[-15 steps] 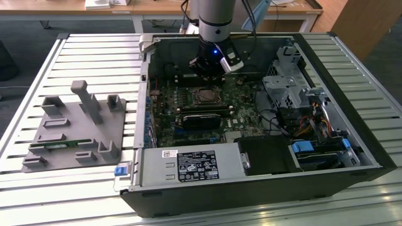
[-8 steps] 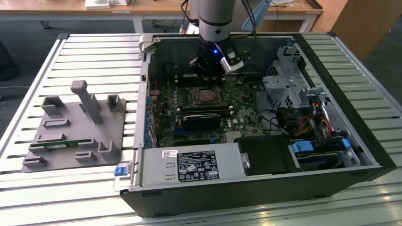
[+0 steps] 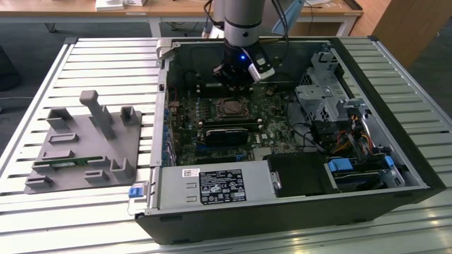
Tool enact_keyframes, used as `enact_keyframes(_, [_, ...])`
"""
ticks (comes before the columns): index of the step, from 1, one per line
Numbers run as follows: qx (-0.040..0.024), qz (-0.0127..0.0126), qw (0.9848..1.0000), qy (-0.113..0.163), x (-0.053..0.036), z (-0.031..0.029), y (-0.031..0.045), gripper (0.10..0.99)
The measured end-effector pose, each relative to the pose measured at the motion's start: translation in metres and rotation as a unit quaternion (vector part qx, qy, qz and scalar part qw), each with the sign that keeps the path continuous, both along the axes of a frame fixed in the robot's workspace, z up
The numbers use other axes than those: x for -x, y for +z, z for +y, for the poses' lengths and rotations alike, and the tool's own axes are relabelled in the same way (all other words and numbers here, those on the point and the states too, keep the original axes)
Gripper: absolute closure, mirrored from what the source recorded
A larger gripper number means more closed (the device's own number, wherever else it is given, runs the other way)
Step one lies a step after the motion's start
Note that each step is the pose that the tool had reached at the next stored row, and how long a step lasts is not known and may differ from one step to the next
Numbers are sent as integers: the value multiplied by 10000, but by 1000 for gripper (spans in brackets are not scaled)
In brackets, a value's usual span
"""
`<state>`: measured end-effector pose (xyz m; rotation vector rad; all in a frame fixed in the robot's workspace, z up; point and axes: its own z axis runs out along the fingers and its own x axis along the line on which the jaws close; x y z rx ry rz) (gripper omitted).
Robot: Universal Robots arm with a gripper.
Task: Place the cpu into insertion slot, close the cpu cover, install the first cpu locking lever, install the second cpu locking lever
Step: 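Install the first cpu locking lever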
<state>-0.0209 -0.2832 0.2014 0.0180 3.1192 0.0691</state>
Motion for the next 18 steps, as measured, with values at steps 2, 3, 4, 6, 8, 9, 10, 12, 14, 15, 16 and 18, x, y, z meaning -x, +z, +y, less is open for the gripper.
enact_keyframes(2, [22, 4, 10000, 0, -7, 5, -8, 980])
enact_keyframes(3, [36, 6, 10000, -1, -10, 7, -13, 980])
enact_keyframes(4, [52, 8, 10000, 0, -11, 9, -16, 980])
enact_keyframes(6, [80, 9, 10000, 0, -12, 12, -23, 980])
enact_keyframes(8, [84, 9, 10000, 1, -12, 13, -24, 980])
enact_keyframes(9, [85, 9, 10000, 0, -12, 14, -22, 980])
enact_keyframes(10, [86, 10, 10000, 0, -11, 14, -18, 980])
enact_keyframes(12, [84, 9, 10000, 0, -12, 15, -5, 980])
enact_keyframes(14, [84, 9, 10000, 0, -12, 16, -5, 980])
enact_keyframes(15, [88, 9, 10000, 0, -12, 15, -5, 980])
enact_keyframes(16, [93, 8, 10000, 0, -12, 15, -5, 980])
enact_keyframes(18, [122, 9, 9999, -1, -11, 16, -6, 980])
